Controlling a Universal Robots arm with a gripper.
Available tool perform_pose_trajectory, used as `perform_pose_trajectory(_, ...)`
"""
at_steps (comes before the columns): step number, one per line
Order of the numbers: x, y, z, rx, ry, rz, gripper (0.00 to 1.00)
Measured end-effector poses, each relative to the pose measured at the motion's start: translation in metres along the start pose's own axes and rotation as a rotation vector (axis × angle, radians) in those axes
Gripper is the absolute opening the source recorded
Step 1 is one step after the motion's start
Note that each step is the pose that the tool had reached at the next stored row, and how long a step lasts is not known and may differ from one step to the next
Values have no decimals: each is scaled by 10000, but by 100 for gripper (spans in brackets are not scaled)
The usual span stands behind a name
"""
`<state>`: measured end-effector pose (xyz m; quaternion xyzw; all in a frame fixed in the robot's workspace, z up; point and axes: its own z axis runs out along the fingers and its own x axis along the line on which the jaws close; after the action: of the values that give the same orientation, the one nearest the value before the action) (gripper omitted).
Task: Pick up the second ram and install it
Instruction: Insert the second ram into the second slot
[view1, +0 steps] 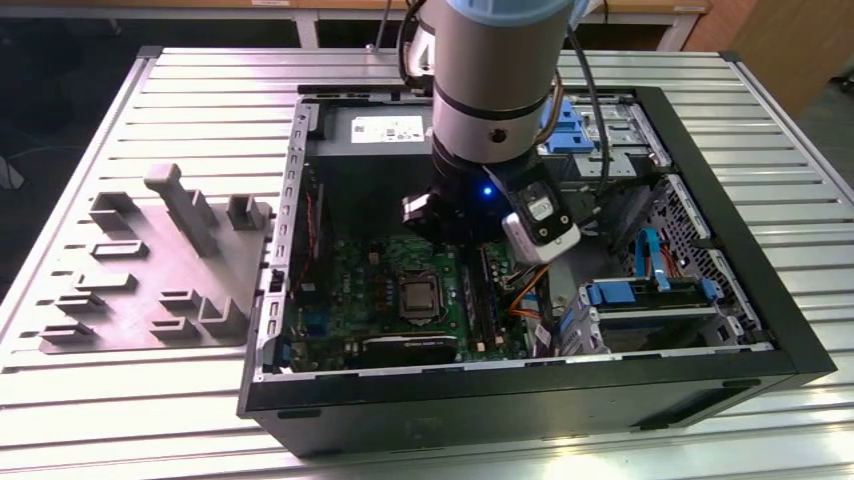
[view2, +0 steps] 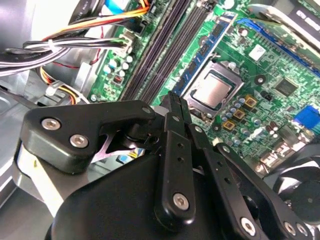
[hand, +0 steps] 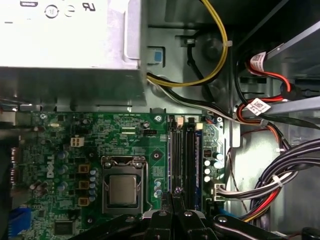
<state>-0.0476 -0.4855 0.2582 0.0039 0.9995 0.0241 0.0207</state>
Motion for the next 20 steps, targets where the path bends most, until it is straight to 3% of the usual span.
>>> perform_pose_trajectory(8,-105,-1,50,-1,-1,0,11)
perform_pose_trajectory(16,-126,-3,91,0,-1,1,11)
perform_pose_trajectory(20,-127,-4,108,52,-1,-2,11)
